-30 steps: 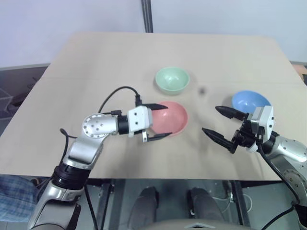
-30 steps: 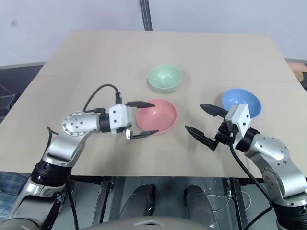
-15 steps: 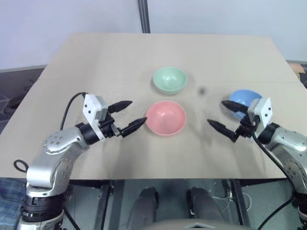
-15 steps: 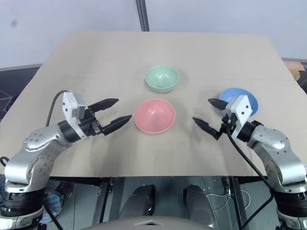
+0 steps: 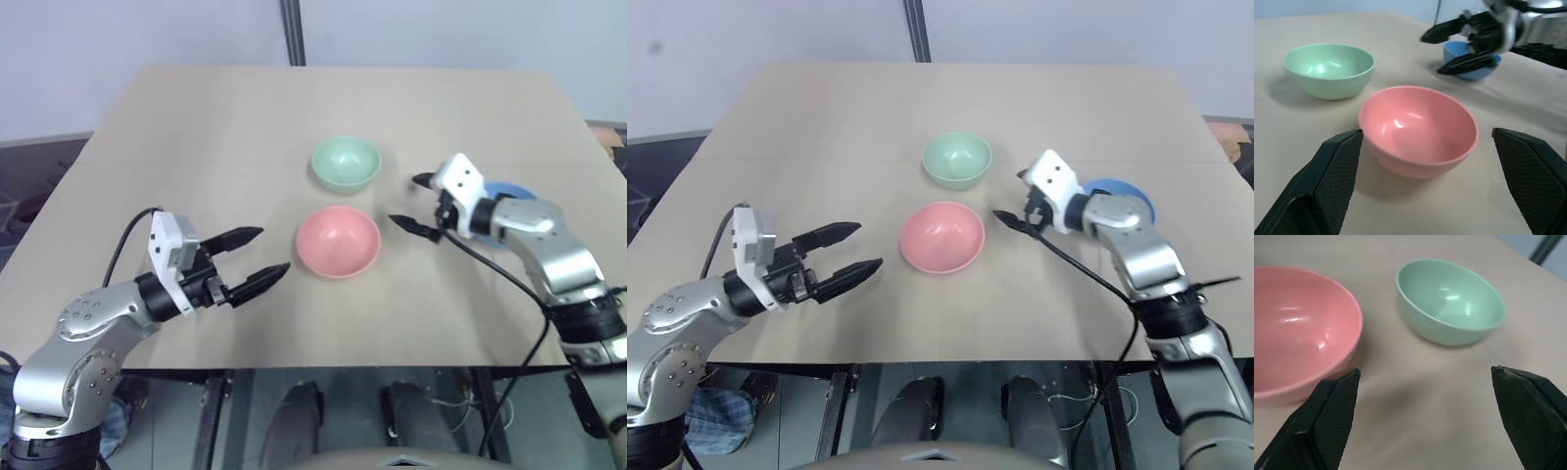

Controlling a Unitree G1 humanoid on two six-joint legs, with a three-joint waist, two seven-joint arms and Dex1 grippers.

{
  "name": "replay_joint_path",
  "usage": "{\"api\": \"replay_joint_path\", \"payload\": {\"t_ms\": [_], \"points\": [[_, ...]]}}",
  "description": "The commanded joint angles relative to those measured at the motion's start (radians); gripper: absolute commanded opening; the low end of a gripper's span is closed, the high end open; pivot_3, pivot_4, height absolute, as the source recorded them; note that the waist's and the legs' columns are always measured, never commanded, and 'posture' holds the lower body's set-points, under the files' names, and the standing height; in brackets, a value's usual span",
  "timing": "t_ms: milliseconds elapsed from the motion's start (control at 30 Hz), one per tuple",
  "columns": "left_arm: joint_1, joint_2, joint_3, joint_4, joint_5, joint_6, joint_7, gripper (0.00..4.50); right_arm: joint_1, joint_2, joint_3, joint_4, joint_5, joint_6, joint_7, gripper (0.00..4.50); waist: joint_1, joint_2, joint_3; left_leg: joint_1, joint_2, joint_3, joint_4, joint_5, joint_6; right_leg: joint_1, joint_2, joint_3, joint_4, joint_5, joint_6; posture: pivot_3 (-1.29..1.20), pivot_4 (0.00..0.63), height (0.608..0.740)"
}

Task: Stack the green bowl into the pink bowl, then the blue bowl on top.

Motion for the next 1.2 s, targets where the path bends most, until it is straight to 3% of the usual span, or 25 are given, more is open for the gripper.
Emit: {"api": "replay_joint_path", "payload": {"t_ms": [33, 367, 900, 1000, 1200], "points": [[0.009, 0.024, 0.025, -0.041, -0.021, -0.006, -0.017, 4.46, -0.133, 0.051, 0.062, 0.093, -0.091, -0.018, -0.007, 4.5, 0.0, 0.0, 0.0, 0.0, 0.0, 0.0, 0.0, 0.0, 0.0, 0.0, 0.0, 0.0, 0.0, 0.0, 0.0, 0.0, 0.15, 0.74], [0.015, 0.016, 0.05, -0.02, 0.011, -0.023, 0.019, 4.46, -0.41, 0.248, 0.211, 0.463, -0.293, -0.174, 0.003, 4.5, -0.001, 0.0, 0.0, -0.001, 0.0, 0.0, -0.003, 0.0, 0.0, -0.004, 0.0, 0.0, 0.001, 0.0, 0.0, 0.0, 0.15, 0.74], [0.111, -0.026, 0.119, -0.056, 0.132, -0.101, 0.17, 4.46, -0.604, 0.466, 0.215, 0.858, -0.412, -0.174, -0.016, 4.5, -0.004, 0.001, 0.0, -0.003, 0.0, 0.003, -0.006, 0.0, 0.0, -0.009, 0.0, 0.003, 0.002, 0.0, 0.0, 0.0, 0.15, 0.74], [0.118, -0.03, 0.125, -0.058, 0.144, -0.111, 0.182, 4.5, -0.627, 0.488, 0.215, 0.909, -0.425, -0.18, -0.018, 3.61, -0.004, 0.001, 0.0, -0.004, 0.0, 0.003, -0.006, 0.0, 0.0, -0.01, 0.0, 0.003, 0.002, 0.0, -0.001, 0.0, 0.15, 0.74], [0.132, -0.039, 0.127, -0.067, 0.155, -0.123, 0.195, 4.5, -0.647, 0.511, 0.209, 0.965, -0.443, -0.185, -0.014, 0.55, -0.004, 0.001, 0.001, -0.004, 0.0, 0.004, -0.007, 0.0, 0.0, -0.011, 0.0, 0.003, 0.002, 0.0, -0.001, 0.0, 0.15, 0.74]]}}
